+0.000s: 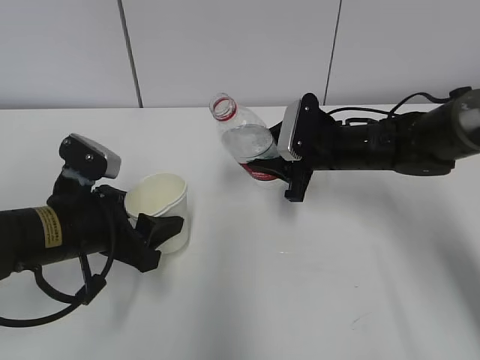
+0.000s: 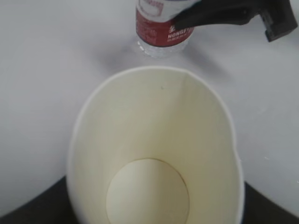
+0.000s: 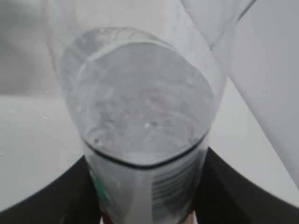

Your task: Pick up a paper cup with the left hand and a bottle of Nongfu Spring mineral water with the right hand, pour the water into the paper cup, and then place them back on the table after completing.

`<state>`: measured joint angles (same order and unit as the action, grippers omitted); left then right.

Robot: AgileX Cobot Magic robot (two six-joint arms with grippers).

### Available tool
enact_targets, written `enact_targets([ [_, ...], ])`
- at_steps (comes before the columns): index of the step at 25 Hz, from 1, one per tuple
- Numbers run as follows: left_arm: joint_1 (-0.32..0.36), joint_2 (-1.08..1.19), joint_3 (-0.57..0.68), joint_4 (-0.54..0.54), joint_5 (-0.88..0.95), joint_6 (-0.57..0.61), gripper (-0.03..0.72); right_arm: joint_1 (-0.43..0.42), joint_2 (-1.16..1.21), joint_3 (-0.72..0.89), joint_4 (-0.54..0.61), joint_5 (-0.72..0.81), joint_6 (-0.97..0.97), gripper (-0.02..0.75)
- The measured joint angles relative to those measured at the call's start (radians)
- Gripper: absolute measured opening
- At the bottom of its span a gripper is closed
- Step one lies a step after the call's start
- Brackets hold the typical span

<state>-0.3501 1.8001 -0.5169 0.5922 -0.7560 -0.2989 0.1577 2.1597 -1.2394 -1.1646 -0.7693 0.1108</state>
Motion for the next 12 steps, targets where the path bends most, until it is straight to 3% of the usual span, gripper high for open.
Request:
enact_targets([
  [7, 0.0, -0.019, -0.059, 0.142, 0.087, -0.088, 0.416, 0.039, 0.008, -0.098, -0.155, 0.126, -0.004, 0.377],
  [12, 0.0, -0.019, -0.075, 0.165, 0.12, -0.099, 0.416, 0.062, 0.01, -0.151, -0.232, 0.144, -0.007, 0.377],
])
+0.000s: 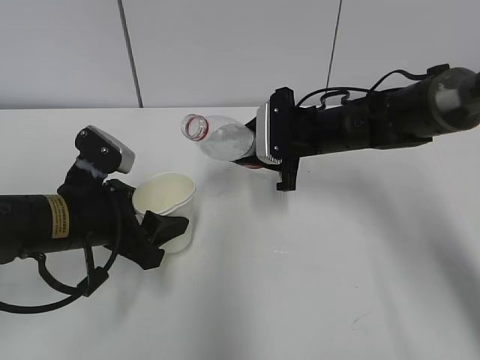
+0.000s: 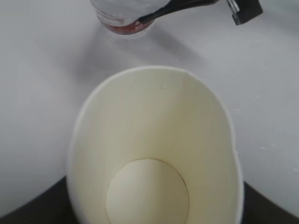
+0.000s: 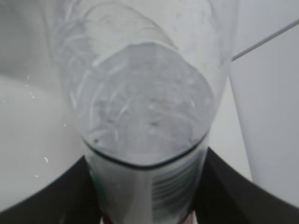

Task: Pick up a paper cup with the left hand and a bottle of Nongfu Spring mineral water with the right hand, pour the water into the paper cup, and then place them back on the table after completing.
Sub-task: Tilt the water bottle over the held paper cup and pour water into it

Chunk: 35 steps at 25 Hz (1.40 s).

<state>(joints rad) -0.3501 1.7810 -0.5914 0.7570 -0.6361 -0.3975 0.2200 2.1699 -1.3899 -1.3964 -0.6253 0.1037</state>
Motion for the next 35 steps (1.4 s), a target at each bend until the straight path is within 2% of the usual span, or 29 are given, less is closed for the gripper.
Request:
enact_targets([
  [13, 0.0, 0.0, -0.005, 0.017, 0.003, -0.01, 0.416, 0.085, 0.0, -0.106, -0.081, 0.104, -0.149, 0.377],
  [24, 0.0, 0.0, -0.005, 0.025, 0.018, -0.011, 0.415, 0.089, 0.0, -0.11, -0.088, 0.116, -0.315, 0.377],
  [35, 0.0, 0.0, -0.005, 0.069, 0.02, -0.011, 0.415, 0.089, 0.001, -0.189, -0.09, 0.133, -0.38, 0.377],
])
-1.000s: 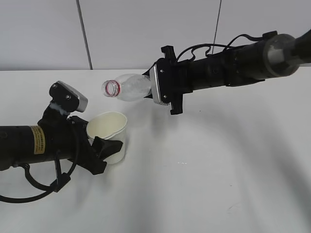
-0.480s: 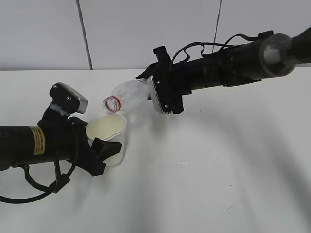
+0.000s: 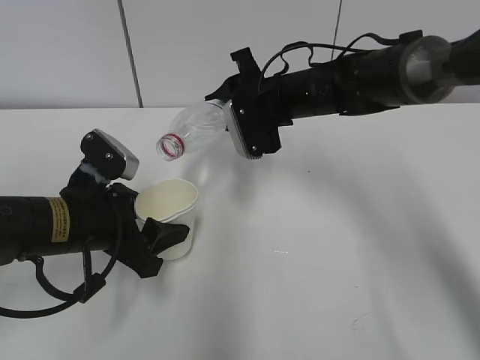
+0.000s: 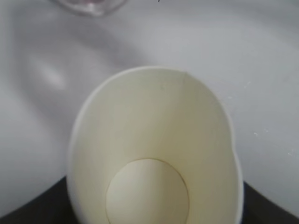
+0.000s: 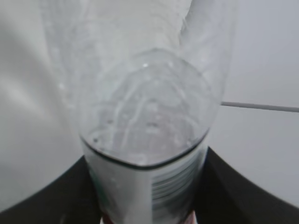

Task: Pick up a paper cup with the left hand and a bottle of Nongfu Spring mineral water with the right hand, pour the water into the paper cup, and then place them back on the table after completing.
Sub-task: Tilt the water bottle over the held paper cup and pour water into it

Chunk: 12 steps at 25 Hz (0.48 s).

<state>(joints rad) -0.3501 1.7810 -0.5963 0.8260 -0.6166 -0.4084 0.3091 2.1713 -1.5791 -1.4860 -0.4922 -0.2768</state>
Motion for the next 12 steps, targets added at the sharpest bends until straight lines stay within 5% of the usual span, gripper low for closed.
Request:
enact_targets([
  [12, 0.0, 0.0, 0.0, 0.007, -0.002, 0.0, 0.414, 0.006, 0.0, -0.002, -0.003, 0.01, -0.172, 0.377],
])
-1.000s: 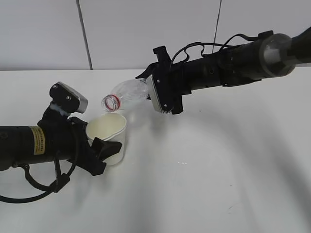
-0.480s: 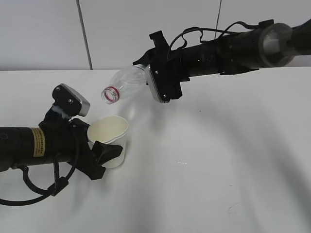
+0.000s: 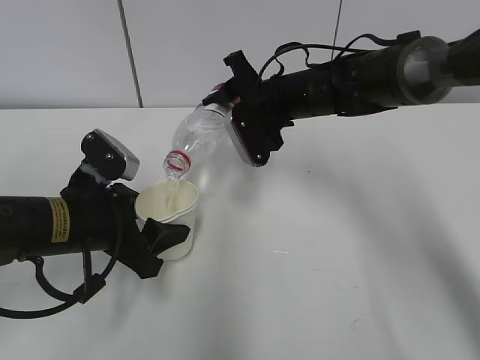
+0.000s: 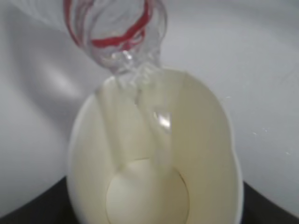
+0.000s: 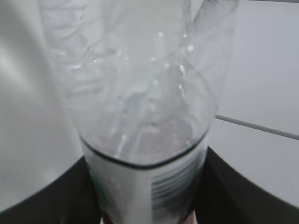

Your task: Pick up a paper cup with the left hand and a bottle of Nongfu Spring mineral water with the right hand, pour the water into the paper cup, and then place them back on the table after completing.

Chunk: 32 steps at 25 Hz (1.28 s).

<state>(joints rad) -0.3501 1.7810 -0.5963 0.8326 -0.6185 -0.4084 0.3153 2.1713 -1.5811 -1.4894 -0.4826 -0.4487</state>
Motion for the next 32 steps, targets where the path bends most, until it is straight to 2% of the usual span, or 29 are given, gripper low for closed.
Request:
enact_targets([
  [32, 0.0, 0.0, 0.0, 0.052, -0.017, 0.0, 0.413, 0.0, 0.0, 0.0, 0.0, 0.001, -0.057, 0.37],
])
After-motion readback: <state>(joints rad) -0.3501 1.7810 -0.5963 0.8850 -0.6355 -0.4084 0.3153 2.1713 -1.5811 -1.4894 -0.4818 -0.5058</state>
